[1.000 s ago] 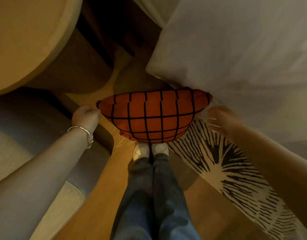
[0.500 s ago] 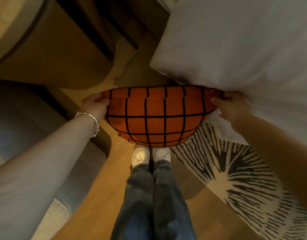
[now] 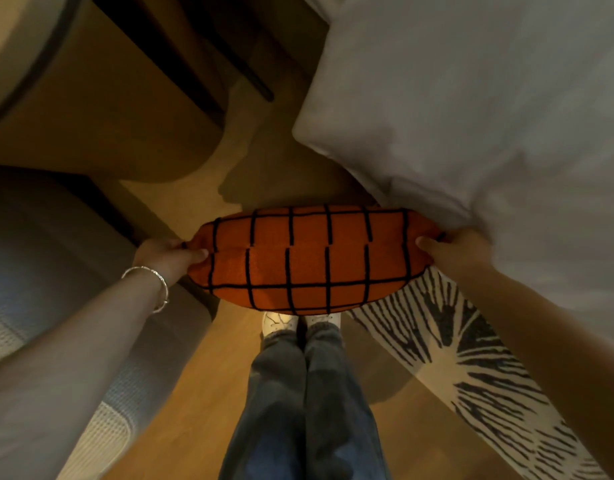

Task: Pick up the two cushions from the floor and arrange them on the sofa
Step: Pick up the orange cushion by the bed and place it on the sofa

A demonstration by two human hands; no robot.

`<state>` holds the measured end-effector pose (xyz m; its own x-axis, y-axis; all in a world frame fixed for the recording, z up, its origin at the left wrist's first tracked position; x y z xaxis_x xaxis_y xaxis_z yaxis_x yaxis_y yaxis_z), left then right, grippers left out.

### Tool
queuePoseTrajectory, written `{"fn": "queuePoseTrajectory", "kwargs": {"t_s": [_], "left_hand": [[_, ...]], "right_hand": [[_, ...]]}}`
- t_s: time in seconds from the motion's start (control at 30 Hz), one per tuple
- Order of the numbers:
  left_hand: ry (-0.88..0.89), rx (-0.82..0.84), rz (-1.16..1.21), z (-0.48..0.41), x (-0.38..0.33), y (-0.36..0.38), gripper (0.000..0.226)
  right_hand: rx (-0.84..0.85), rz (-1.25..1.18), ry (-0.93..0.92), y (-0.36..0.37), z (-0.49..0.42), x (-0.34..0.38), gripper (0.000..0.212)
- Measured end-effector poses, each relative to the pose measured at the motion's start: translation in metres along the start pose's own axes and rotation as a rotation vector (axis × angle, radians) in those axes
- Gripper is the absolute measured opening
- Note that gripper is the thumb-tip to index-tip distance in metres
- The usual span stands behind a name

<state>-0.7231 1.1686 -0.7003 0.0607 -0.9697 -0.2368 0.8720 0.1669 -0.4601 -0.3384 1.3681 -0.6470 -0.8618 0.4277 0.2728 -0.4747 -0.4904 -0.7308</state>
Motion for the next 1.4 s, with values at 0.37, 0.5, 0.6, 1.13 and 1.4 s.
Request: {"fn": "queuePoseTrajectory", "kwargs": {"t_s": [0.37,0.5,0.6,1.13,1.4], "left_hand": [[0.180,-0.159,0.383,0.123,-0.017,-0.040,0.022],[0.382,-0.246,0.617,0.221,-0.072,-0.107,0.018],[0.509,-0.266,0.770,0.303,-0.101,-0.160,0.014],[1.029,-0.453,1.179,0.636,-0.017,-0.323,0.022],[0.924,-0.795,1.286,0.713,0.149,-0.365,0.013]], "right_hand": [[-0.045,-0.468,0.117,-0.088,0.092,0.000,0.019],[-0.113,-0.619,-0.026,-0.168,0.159,0.043,0.013],[-0.156,-0.706,-0.176,-0.223,0.219,0.074,0.012],[-0.205,-0.865,-0.886,-0.404,0.467,0.175,0.008],[0.040,-0.813,-1.159,-0.361,0.598,0.218,0.010]]}}
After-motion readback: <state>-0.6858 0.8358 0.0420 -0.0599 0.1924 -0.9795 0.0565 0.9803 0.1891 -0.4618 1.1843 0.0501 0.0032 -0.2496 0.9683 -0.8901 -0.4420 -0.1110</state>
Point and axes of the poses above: each hand's wrist, its own z-axis away from the middle knuckle, its own y-axis out of the palm, x = y × z, the point moved 4 cm from there along -z, towards the middle knuckle, and after that the axes turned 2 degrees about -z, right-handed, at the moved point
